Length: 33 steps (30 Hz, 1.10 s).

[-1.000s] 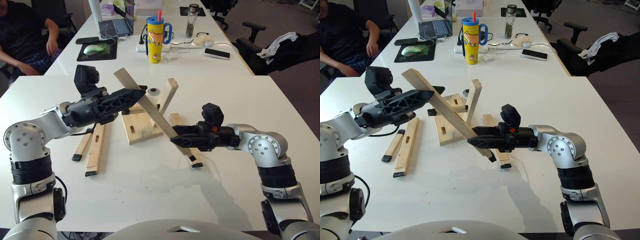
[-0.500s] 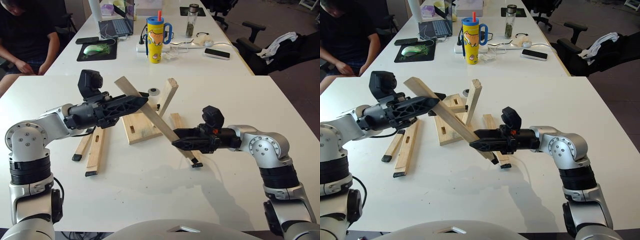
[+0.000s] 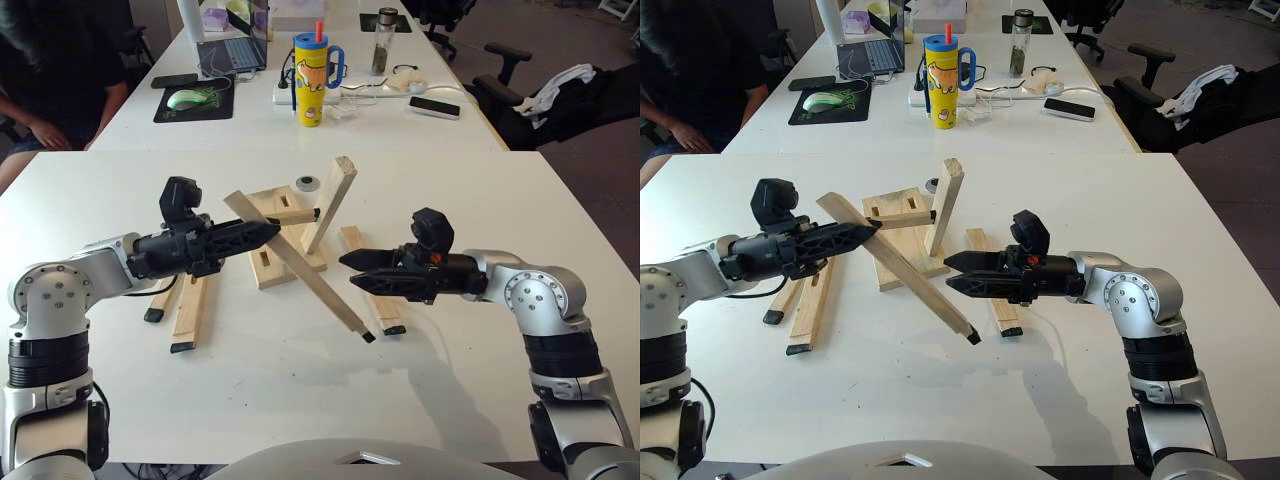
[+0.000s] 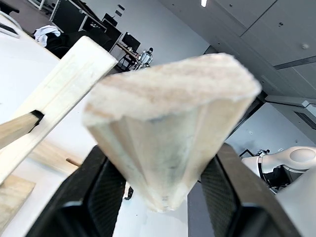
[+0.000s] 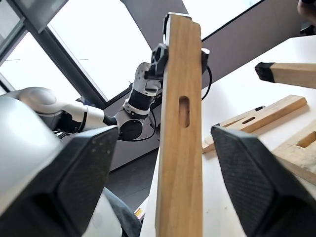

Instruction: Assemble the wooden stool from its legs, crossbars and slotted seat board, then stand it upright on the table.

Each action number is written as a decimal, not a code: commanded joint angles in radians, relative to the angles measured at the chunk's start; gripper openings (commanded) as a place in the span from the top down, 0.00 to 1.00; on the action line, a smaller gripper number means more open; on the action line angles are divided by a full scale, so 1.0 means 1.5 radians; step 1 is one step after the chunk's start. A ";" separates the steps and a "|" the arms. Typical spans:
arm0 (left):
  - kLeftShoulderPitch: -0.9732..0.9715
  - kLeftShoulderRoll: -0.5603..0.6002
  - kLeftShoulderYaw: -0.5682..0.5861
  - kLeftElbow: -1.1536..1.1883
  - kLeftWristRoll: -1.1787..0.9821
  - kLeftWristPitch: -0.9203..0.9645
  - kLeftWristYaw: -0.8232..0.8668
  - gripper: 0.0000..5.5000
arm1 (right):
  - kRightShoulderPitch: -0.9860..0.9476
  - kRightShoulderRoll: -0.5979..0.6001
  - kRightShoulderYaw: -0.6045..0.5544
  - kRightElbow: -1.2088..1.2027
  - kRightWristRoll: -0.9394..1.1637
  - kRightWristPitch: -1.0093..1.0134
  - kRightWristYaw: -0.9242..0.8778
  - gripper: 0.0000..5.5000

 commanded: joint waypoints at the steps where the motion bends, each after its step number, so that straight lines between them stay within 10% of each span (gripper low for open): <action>1: 0.045 0.057 0.051 0.018 0.038 -0.015 -0.030 0.62 | 0.052 0.018 0.015 0.004 -0.086 -0.072 -0.067 0.32; 10: -0.024 0.138 0.022 0.144 0.224 -0.166 -0.182 0.62 | 0.104 0.255 0.067 0.037 -0.207 -0.177 -0.353 0.32; 33: -0.182 0.088 -0.115 0.329 0.502 -0.476 -0.342 0.62 | 0.095 0.336 0.102 0.145 -0.321 -0.260 -0.416 0.32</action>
